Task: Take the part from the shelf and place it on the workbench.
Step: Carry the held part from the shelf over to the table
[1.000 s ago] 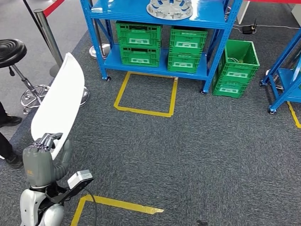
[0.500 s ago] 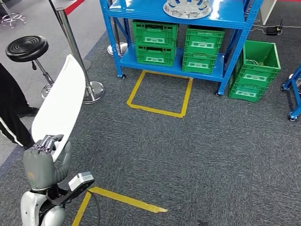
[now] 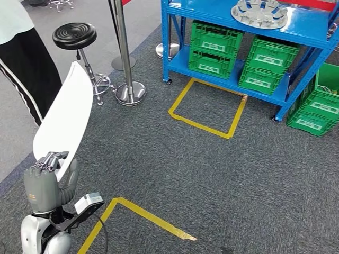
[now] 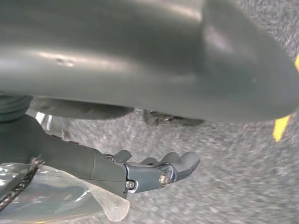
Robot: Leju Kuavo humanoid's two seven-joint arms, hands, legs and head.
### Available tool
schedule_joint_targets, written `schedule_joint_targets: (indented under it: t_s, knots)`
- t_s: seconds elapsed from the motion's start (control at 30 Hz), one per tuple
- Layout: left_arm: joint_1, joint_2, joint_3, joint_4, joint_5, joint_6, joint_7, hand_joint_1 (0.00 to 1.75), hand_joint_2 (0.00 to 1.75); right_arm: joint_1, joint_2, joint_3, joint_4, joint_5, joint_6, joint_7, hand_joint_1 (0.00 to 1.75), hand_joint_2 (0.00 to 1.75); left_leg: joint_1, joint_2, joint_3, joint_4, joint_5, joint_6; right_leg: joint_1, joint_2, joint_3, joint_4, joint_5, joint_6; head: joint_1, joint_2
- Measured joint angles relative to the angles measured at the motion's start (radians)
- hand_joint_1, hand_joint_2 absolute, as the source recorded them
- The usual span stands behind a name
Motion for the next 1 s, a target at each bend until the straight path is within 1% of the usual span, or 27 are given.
schedule_joint_targets:
  t_s: [0.03,0.07,0.1,0.13,0.17,0.2,0.23,0.27,0.3,0.33,0.4,0.43,0.47,0.5,0.53,0.57,0.6,0.63,0.67,0.7,0.73,0.8,0.83,0.9,0.93,0.97,1.0]
  knots:
    - [-0.001,0.0,0.0,0.0,-0.001,0.0,0.001,1.75,1.75,0.001,0.0,0.0,0.0,0.0,0.0,0.0,0.0,0.0,0.001,-0.012,-0.002,0.0,0.002,0.003,-0.001,0.027,-0.031,0.066,-0.032,0.002,0.002,0.0]
    - [0.0,-0.001,0.0,0.0,-0.002,0.0,0.002,1.75,1.75,0.003,0.0,0.0,0.0,-0.001,0.0,0.0,0.0,0.0,0.0,-0.025,-0.005,0.001,0.004,0.006,-0.001,0.038,-0.065,0.135,-0.058,0.003,0.004,0.0]
    - [0.001,-0.001,0.0,0.0,-0.002,0.0,0.002,1.75,1.75,0.005,0.0,0.0,0.0,-0.001,0.0,0.0,0.0,0.0,0.0,-0.038,-0.006,0.001,0.004,0.007,-0.001,0.042,-0.092,0.185,-0.07,0.004,0.003,0.0]
    - [0.002,-0.001,0.0,0.0,-0.003,0.0,0.003,1.75,1.75,0.005,0.0,0.0,0.0,-0.001,0.0,0.0,0.0,0.0,-0.001,-0.053,-0.006,0.002,0.005,0.007,-0.001,0.044,-0.104,0.199,-0.061,0.004,0.003,0.0]
    - [0.003,-0.001,0.0,0.0,-0.003,0.0,0.004,1.75,1.75,0.006,0.0,0.001,0.0,-0.001,0.0,-0.001,0.0,0.0,-0.001,-0.067,-0.006,0.003,0.005,0.007,-0.001,0.046,-0.096,0.174,-0.034,0.003,0.003,0.0]
    - [0.003,-0.001,0.0,0.0,-0.002,0.0,0.005,1.75,1.75,0.005,0.0,0.001,0.0,-0.001,0.0,-0.001,0.0,0.0,-0.001,-0.082,-0.005,0.004,0.005,0.006,-0.001,0.054,-0.072,0.116,0.006,0.0,0.003,0.0]
    - [0.003,-0.001,0.0,0.0,-0.002,-0.001,0.007,1.75,1.75,0.004,0.0,0.001,0.0,-0.001,-0.001,-0.001,0.0,0.0,-0.001,-0.096,-0.006,0.005,0.006,0.004,-0.002,0.076,-0.04,0.043,0.042,-0.004,0.003,0.0]
    - [0.002,-0.001,0.0,0.0,0.0,-0.001,0.01,1.75,1.75,0.003,0.0,0.002,0.0,-0.001,-0.001,-0.001,0.0,0.0,-0.001,-0.109,-0.008,0.007,0.006,0.0,-0.004,0.097,-0.011,-0.022,0.066,-0.007,0.003,0.0]
    - [0.002,-0.001,0.0,0.0,0.002,-0.002,0.012,1.75,1.75,0.003,0.0,0.002,0.001,-0.001,-0.003,0.0,0.0,0.0,-0.001,-0.12,-0.011,0.009,0.008,-0.005,-0.005,0.114,0.011,-0.066,0.078,-0.011,0.003,0.0]
    - [0.001,-0.001,0.0,0.0,0.003,-0.002,0.014,1.75,1.75,0.002,0.0,0.004,0.001,0.0,-0.005,0.001,0.0,0.0,0.001,-0.131,-0.017,0.011,0.01,-0.011,-0.006,0.124,0.021,-0.085,0.078,-0.013,0.002,0.0]
    - [0.003,0.0,0.001,0.0,0.005,-0.003,0.015,1.75,1.75,0.002,0.001,0.007,0.001,0.003,-0.009,0.004,0.0,0.0,0.005,-0.151,-0.026,0.012,0.015,-0.024,-0.005,0.105,0.027,-0.091,0.08,-0.018,0.003,0.0]
    - [0.005,0.001,0.002,-0.001,0.005,-0.003,0.016,1.75,1.75,0.002,0.001,0.009,0.001,0.005,-0.01,0.005,0.0,0.0,0.004,-0.139,-0.031,0.018,0.011,-0.03,-0.007,0.093,0.028,-0.095,0.083,-0.023,0.001,0.0]
    - [0.005,0.003,0.003,-0.001,0.005,-0.003,0.016,1.75,1.75,0.002,0.002,0.011,0.001,0.007,-0.01,0.006,0.0,0.0,0.003,-0.115,-0.04,0.038,-0.003,-0.036,-0.009,0.079,0.03,-0.099,0.085,-0.028,-0.002,0.0]
    - [0.005,0.004,0.003,-0.001,0.005,-0.003,0.016,1.75,1.75,0.002,0.003,0.012,0.001,0.009,-0.01,0.007,0.0,0.0,0.003,-0.084,-0.058,0.076,-0.027,-0.043,-0.011,0.065,0.033,-0.103,0.086,-0.032,-0.005,0.0]
    - [0.005,0.005,0.004,-0.001,0.004,-0.003,0.016,1.75,1.75,0.002,0.003,0.015,0.001,0.011,-0.009,0.009,0.0,0.0,0.005,-0.051,-0.086,0.137,-0.06,-0.05,-0.011,0.05,0.034,-0.104,0.086,-0.035,-0.009,0.0]
    - [0.006,0.006,0.005,-0.001,0.003,-0.004,0.016,1.75,1.75,0.003,0.003,0.018,0.001,0.013,-0.008,0.011,0.0,0.0,0.009,-0.035,-0.119,0.206,-0.093,-0.057,-0.011,0.034,0.034,-0.104,0.085,-0.036,-0.011,0.0]
    - [0.008,0.006,0.006,-0.001,0.002,-0.006,0.018,1.75,1.75,0.004,0.003,0.021,0.001,0.014,-0.007,0.012,0.0,0.0,0.013,-0.029,-0.146,0.264,-0.114,-0.062,-0.011,0.018,0.034,-0.103,0.083,-0.036,-0.011,0.0]
    - [0.01,0.007,0.008,-0.001,0.0,-0.008,0.019,1.75,1.75,0.005,0.004,0.024,0.001,0.014,-0.007,0.013,0.0,0.0,0.017,-0.025,-0.16,0.295,-0.117,-0.066,-0.011,0.002,0.035,-0.103,0.081,-0.036,-0.011,0.0]
    - [0.012,0.008,0.012,-0.001,-0.002,-0.01,0.021,1.75,1.75,0.005,0.004,0.026,0.001,0.015,-0.006,0.014,0.0,0.0,0.02,-0.021,-0.153,0.283,-0.101,-0.069,-0.011,-0.013,0.036,-0.103,0.08,-0.034,-0.011,0.0]
    - [0.013,0.008,0.015,-0.001,-0.004,-0.012,0.023,1.75,1.75,0.005,0.004,0.027,0.001,0.015,-0.006,0.014,0.0,0.0,0.022,-0.013,-0.126,0.233,-0.07,-0.07,-0.011,-0.026,0.038,-0.102,0.077,-0.031,-0.011,0.0]
    - [0.013,0.008,0.019,-0.001,-0.005,-0.013,0.024,1.75,1.75,0.004,0.005,0.029,0.001,0.016,-0.007,0.014,0.0,0.0,0.023,0.009,-0.087,0.162,-0.037,-0.071,-0.011,-0.039,0.042,-0.102,0.074,-0.027,-0.011,0.0]
    - [0.011,0.008,0.023,-0.001,-0.009,-0.016,0.025,1.75,1.75,0.004,0.006,0.032,0.001,0.017,-0.008,0.014,0.0,0.0,0.016,0.054,-0.027,0.048,-0.003,-0.061,-0.004,-0.061,0.048,-0.099,0.066,-0.015,-0.013,0.0]
    - [0.012,0.008,0.025,-0.001,-0.011,-0.016,0.025,1.75,1.75,0.003,0.006,0.034,0.001,0.018,-0.009,0.014,0.0,0.0,0.012,0.066,-0.017,0.025,-0.003,-0.053,0.0,-0.071,0.051,-0.098,0.062,-0.01,-0.013,0.0]
    - [0.015,0.008,0.027,-0.002,-0.014,-0.017,0.025,1.75,1.75,0.002,0.006,0.036,0.001,0.018,-0.011,0.015,0.0,0.0,0.008,0.046,-0.02,0.022,-0.006,-0.036,0.002,-0.095,0.058,-0.101,0.057,0.001,-0.012,0.0]
    - [0.017,0.008,0.028,-0.002,-0.014,-0.017,0.025,1.75,1.75,0.001,0.006,0.038,0.001,0.019,-0.011,0.015,0.0,0.0,0.009,0.033,-0.02,0.02,-0.004,-0.029,0.0,-0.09,0.058,-0.098,0.05,0.006,-0.011,0.0]
    - [0.017,0.008,0.029,-0.003,-0.014,-0.017,0.025,1.75,1.75,0.001,0.007,0.039,0.001,0.019,-0.011,0.015,0.0,0.0,0.01,0.019,-0.02,0.018,-0.002,-0.021,-0.003,-0.069,0.052,-0.08,0.035,0.01,-0.01,0.0]
    - [0.016,0.008,0.03,-0.003,-0.014,-0.017,0.025,1.75,1.75,0.001,0.007,0.041,0.001,0.02,-0.012,0.015,0.0,0.0,0.012,0.006,-0.019,0.015,0.001,-0.013,-0.005,-0.036,0.033,-0.039,0.009,0.013,-0.007,0.0]
